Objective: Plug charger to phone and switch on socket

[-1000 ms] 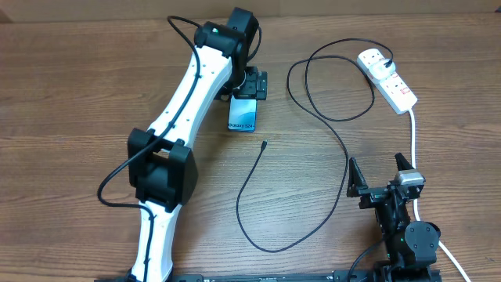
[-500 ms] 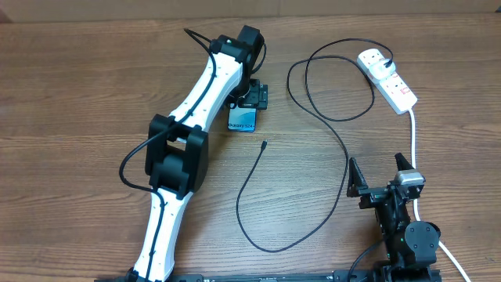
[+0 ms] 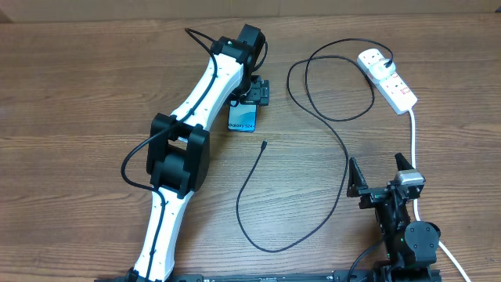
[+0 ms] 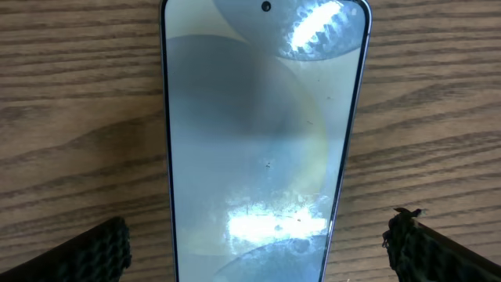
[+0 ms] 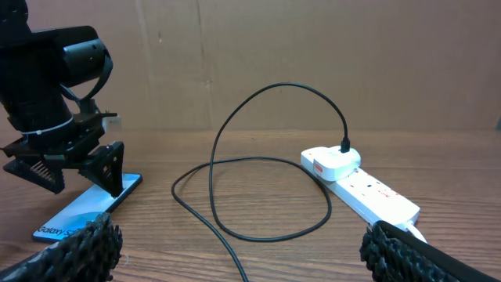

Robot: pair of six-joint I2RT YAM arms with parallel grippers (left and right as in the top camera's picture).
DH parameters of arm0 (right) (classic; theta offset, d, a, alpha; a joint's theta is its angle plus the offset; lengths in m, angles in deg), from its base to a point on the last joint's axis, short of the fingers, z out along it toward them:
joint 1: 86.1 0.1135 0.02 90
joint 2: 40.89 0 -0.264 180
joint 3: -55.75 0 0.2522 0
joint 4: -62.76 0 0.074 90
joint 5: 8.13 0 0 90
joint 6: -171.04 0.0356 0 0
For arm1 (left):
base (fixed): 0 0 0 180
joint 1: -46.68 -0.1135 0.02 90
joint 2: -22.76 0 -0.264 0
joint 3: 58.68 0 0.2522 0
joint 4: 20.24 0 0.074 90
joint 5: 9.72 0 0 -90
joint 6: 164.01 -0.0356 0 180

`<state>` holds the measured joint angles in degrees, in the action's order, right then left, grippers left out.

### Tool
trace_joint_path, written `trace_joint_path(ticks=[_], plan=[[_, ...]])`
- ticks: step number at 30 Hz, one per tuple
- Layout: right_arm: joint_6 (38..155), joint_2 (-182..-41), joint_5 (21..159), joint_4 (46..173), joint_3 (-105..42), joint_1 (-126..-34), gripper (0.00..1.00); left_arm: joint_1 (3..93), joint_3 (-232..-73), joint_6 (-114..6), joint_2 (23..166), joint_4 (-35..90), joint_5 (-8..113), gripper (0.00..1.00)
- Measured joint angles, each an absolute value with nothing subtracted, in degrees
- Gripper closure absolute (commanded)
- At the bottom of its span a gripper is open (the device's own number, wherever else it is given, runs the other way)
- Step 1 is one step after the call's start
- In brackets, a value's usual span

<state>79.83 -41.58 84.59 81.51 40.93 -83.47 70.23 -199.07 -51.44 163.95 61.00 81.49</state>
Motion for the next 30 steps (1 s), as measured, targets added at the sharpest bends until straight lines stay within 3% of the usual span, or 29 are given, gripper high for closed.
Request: trace_joint_path(ticks=[30], plan=[[79.9, -41.6, 84.6, 81.5, 40.9, -83.5, 0.0, 70.3, -196.5, -51.2, 164.8, 59.1, 82.8, 0.0]])
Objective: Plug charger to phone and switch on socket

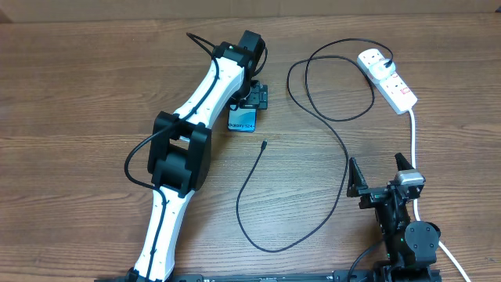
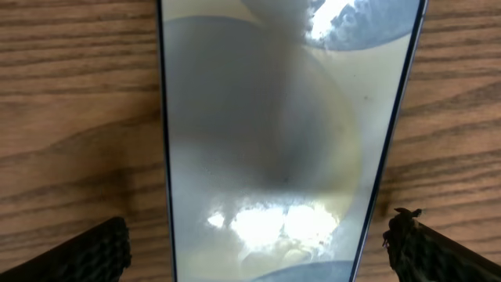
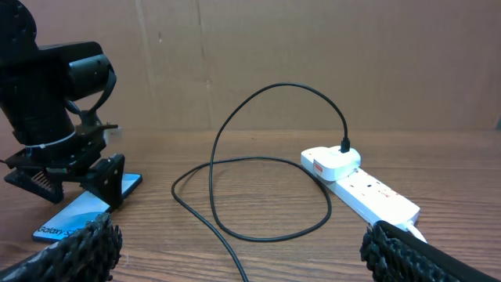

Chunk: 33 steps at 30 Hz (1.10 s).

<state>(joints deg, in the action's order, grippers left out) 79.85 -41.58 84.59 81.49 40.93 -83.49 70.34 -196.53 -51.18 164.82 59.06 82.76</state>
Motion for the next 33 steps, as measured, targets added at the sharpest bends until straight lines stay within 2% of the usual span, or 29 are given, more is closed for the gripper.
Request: trace_joint_path(ticks=[10, 13, 15, 21, 26, 29, 33], plan=[[79.8, -41.6, 84.6, 81.5, 40.9, -83.5, 0.0, 70.3, -196.5, -51.0, 165.7, 58.6, 83.1, 0.02], [79.9, -41.6, 84.6, 81.5, 40.9, -83.5, 0.0, 70.3, -196.5, -51.0, 165.8, 58.6, 83.1, 0.05], [79.8, -41.6, 84.6, 81.5, 40.9, -83.5, 0.0, 70.3, -196.5, -51.0, 165.8, 58.6, 83.1, 0.12], [79.8, -41.6, 84.6, 81.5, 40.9, -83.5, 0.0, 70.7, -196.6, -50.3, 165.9, 58.4, 82.8, 0.18], [79.8, -41.6, 84.6, 81.5, 40.9, -83.5, 0.0, 70.7, -196.6, -50.3, 165.9, 58.6, 82.8, 0.17], [79.9, -41.6, 84.6, 81.5, 40.9, -83.5, 0.0, 70.7, -196.6, -50.3, 165.9, 58.6, 82.9, 0.08], [79.8, -41.6, 84.6, 81.5, 40.9, -83.5, 0.0, 70.6, -196.6, -50.2, 165.9, 58.9, 83.1, 0.05]])
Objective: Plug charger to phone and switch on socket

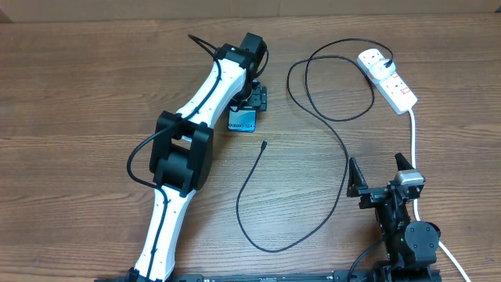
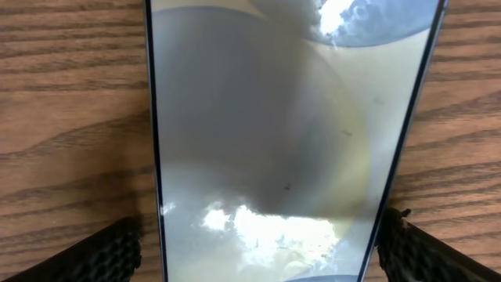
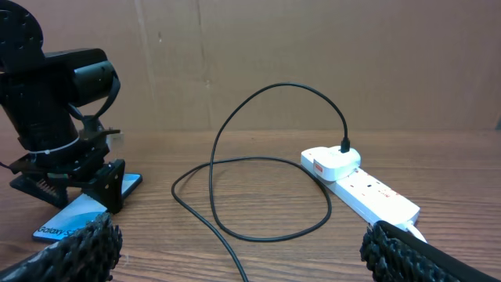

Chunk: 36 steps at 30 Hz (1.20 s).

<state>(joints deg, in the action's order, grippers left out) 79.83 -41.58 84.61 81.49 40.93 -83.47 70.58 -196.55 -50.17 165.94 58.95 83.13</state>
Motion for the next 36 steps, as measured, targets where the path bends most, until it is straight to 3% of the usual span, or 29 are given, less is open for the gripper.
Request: trace_joint_path(ticks=[5, 12, 18, 36], plan=[[79.8, -41.6, 84.6, 81.5, 40.9, -83.5, 0.0, 70.2, -196.6, -50.2, 165.9, 59.3, 83.4, 0.01], [79.9, -41.6, 84.6, 81.5, 40.9, -83.5, 0.0, 70.2, -196.6, -50.3, 166.0, 59.3, 83.0, 0.19], [79.8, -41.6, 84.6, 81.5, 40.9, -83.5, 0.0, 70.3, -196.7, -50.4, 166.0, 59.2, 82.7, 0.26], [79.8, -41.6, 84.6, 81.5, 40.9, -83.5, 0.0, 69.8, -197.0, -48.8, 166.1, 63.1, 82.7, 0.29]])
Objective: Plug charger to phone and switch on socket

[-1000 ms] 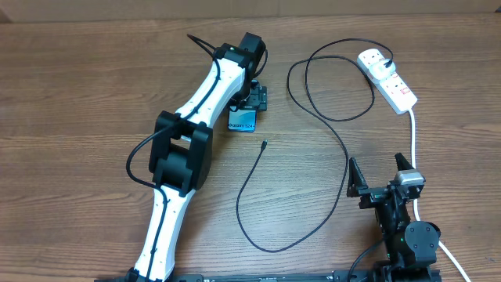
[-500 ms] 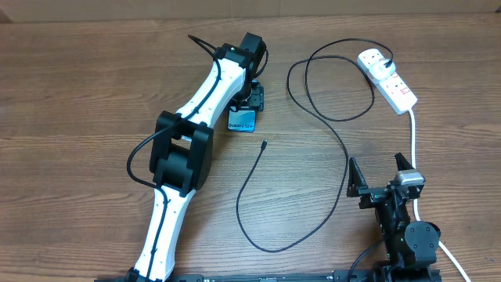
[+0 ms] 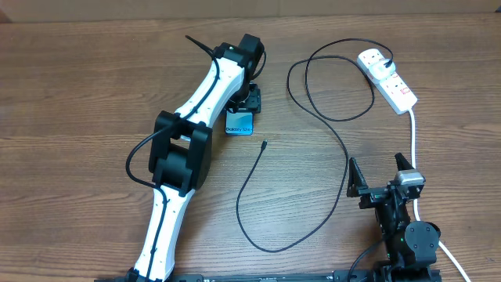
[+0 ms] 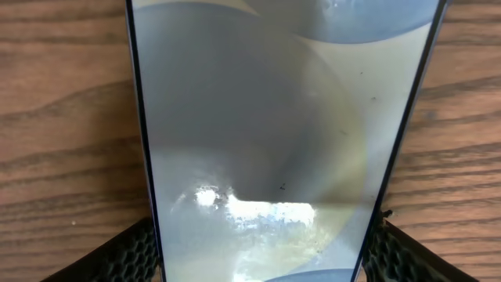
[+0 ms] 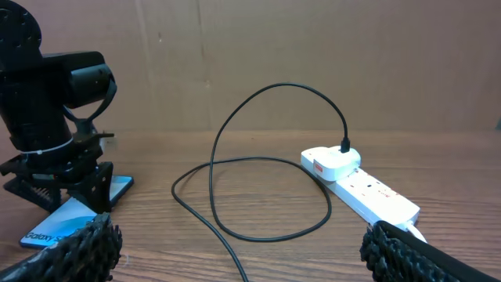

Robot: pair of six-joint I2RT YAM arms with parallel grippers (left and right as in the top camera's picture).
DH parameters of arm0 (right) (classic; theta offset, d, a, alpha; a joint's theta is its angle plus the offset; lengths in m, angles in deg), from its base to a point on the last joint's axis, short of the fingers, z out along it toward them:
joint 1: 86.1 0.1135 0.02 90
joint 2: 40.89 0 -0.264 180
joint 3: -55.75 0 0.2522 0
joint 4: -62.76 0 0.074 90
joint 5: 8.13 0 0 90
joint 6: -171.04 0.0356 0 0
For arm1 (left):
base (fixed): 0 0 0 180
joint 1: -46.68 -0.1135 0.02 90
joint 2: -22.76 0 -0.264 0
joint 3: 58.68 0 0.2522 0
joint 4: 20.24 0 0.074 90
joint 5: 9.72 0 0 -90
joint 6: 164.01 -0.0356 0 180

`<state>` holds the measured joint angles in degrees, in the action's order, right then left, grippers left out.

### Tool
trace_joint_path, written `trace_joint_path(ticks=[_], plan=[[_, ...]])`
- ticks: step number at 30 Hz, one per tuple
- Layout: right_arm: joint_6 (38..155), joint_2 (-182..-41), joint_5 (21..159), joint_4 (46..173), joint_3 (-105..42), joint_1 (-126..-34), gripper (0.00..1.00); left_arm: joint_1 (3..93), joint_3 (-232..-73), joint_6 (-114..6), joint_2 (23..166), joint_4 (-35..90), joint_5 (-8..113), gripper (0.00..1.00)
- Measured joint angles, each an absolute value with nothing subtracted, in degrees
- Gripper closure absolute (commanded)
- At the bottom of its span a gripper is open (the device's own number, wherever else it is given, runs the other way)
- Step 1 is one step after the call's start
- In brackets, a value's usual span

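The phone lies screen up on the wooden table, with a blue label at its near end. It fills the left wrist view. My left gripper is down over it, and both black fingers press against its long edges. The black charger cable runs from the white adapter in the power strip in loops. Its free plug end lies just near of the phone. My right gripper stands open at the table's near right with nothing in it.
The strip's white lead runs down past my right arm. The left arm stretches across the middle left of the table. A brown cardboard wall stands behind the table.
The left fingers have closed from just outside the phone's edges to flush against them. The phone has turned a little, its blue end shifted left. The right arm is unchanged.
The left gripper hung wide open over the phone, whose top edge showed. Then it was lower, with the screen filling the view. Then its fingers stood near the phone's sides, and now they grip it. The cable, the strip and the right arm stayed still throughout.
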<state>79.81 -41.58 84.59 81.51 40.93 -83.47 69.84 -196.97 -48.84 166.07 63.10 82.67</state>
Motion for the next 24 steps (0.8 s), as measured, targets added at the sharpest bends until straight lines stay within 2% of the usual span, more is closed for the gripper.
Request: trace_joint_path(ticks=[13, 24], plan=[[79.8, -41.6, 84.6, 81.5, 40.9, -83.5, 0.0, 63.7, -197.0, -44.5, 166.1, 69.2, 80.5, 0.28], [79.8, -41.6, 84.6, 81.5, 40.9, -83.5, 0.0, 61.6, -197.0, -45.9, 166.1, 69.9, 80.1, 0.31]])
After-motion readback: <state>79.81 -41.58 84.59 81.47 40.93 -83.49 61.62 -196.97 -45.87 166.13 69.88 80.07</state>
